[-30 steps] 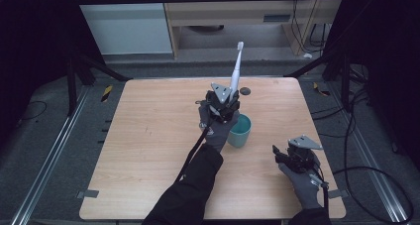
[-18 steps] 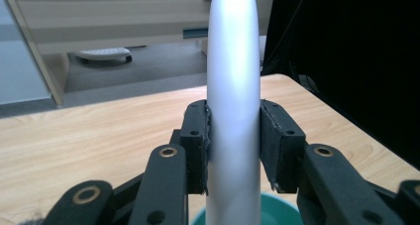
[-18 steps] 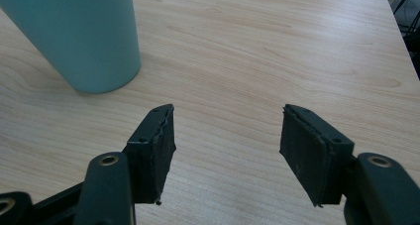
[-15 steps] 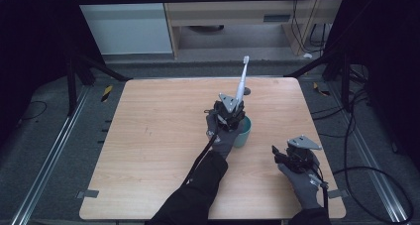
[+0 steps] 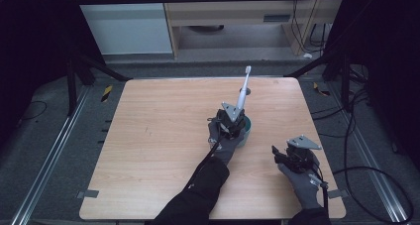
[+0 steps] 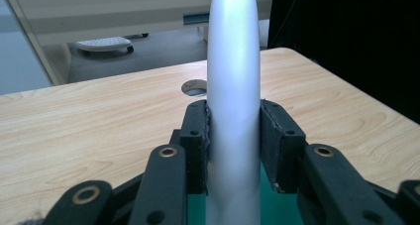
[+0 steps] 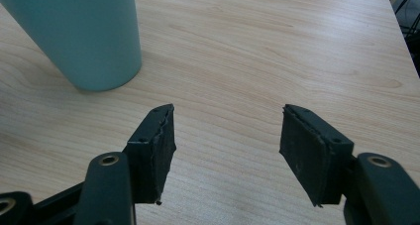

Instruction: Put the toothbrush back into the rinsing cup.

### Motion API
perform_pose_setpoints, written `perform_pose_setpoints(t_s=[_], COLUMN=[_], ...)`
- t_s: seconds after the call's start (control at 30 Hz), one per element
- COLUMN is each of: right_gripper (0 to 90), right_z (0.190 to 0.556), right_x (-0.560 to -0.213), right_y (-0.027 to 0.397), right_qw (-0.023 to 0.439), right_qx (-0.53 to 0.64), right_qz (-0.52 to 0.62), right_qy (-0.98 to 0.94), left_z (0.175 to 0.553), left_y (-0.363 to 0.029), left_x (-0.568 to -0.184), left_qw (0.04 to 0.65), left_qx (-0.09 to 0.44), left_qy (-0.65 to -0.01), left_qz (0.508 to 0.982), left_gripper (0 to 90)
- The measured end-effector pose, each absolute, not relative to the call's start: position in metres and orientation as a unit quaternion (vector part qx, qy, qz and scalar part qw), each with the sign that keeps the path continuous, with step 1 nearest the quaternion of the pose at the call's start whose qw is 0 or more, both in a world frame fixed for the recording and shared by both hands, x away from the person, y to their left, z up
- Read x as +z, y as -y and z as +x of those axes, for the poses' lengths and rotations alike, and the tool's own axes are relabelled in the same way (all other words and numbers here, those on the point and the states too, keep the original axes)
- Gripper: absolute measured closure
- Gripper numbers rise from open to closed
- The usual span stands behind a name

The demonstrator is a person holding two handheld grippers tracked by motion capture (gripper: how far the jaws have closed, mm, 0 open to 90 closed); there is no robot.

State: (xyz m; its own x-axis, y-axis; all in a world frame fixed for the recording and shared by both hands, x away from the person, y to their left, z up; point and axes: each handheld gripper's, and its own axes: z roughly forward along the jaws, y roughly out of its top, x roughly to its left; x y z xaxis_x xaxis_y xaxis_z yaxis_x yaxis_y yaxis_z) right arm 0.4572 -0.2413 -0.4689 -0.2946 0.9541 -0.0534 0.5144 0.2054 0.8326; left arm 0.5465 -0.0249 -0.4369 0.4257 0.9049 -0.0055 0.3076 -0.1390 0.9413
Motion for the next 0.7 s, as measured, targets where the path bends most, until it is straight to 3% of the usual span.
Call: perform_pose_setpoints(t_s=[0.7], right_gripper=[38.1], right_z=[0.4571], right_x=[-0.4674], right_y=[0.2411], right_qw=[0.302], right_qx=[0.368], right_qz=[0.513], right_qy=[-0.715], left_z=[0.5416], left_y=[0.0283], left_x=[-0.4474], left_qw=[0.464], left_qx=[0.287], left_qy=[-0.434], left_qz=[0.716], left_gripper=[61.7])
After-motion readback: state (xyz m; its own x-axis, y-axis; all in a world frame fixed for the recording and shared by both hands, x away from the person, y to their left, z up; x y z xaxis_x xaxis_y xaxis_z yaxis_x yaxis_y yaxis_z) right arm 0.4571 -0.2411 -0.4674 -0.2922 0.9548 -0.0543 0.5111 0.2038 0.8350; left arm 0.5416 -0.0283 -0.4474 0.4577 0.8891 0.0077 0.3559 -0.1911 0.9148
